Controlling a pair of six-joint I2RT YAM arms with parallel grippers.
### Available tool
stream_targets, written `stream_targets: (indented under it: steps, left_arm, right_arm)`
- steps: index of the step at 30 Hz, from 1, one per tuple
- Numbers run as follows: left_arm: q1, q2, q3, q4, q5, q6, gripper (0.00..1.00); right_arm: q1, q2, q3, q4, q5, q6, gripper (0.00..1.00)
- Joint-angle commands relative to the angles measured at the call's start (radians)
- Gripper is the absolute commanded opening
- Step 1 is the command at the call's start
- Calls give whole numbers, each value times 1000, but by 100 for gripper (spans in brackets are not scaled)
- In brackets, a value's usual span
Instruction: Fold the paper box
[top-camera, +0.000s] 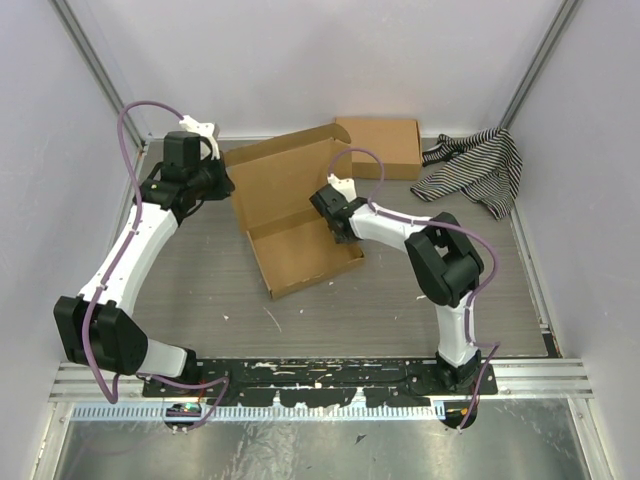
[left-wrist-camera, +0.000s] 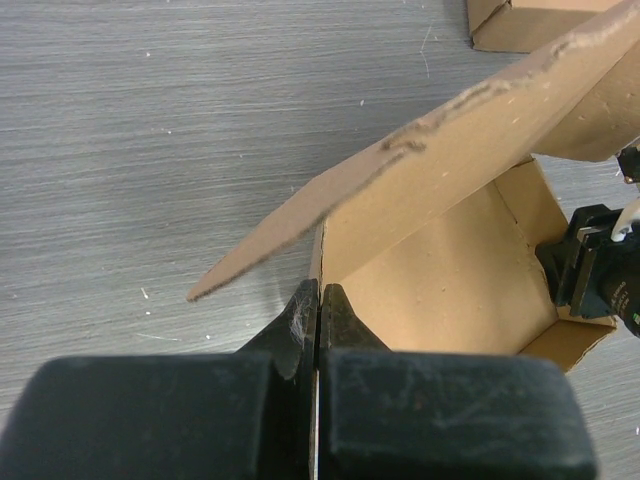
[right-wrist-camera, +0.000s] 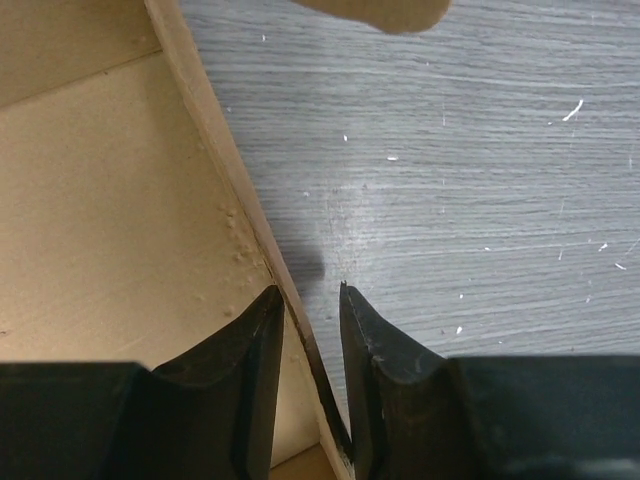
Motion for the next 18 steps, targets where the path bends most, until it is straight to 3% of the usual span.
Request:
stream_targets:
  steps: [1,9,10,12,13,14,16,18]
  left_arm:
    - [6,-41,5,29,-10,18,0]
    - [6,-38,3,36,-1,19,0]
    - [6,-39,2,36,0,19,0]
    - [6,-37,0,37,1,18,0]
    - [6,-36,0,38,1,18,0]
    - [6,-37,-1,39,-1,18,0]
    - [6,-35,0,41,-4,19,0]
    - [7,-27,8,41,-11,22,0]
  right_arm:
    - [-16,29,58,-6,2,-23,35]
    - [-25,61,114,-4,-27,-45,41]
    - [-27,65,117,-4,-30,-45,34]
    - [-28,70,118,-5,-34,-36,8]
    - [-28,67,116,-3,-39,-31,4]
    - [-28,63,114,-4,-42,-23,9]
    - [-29,33,97,-4,-39,-4,39]
    - [-29,-18,73,-4,-26,11,51]
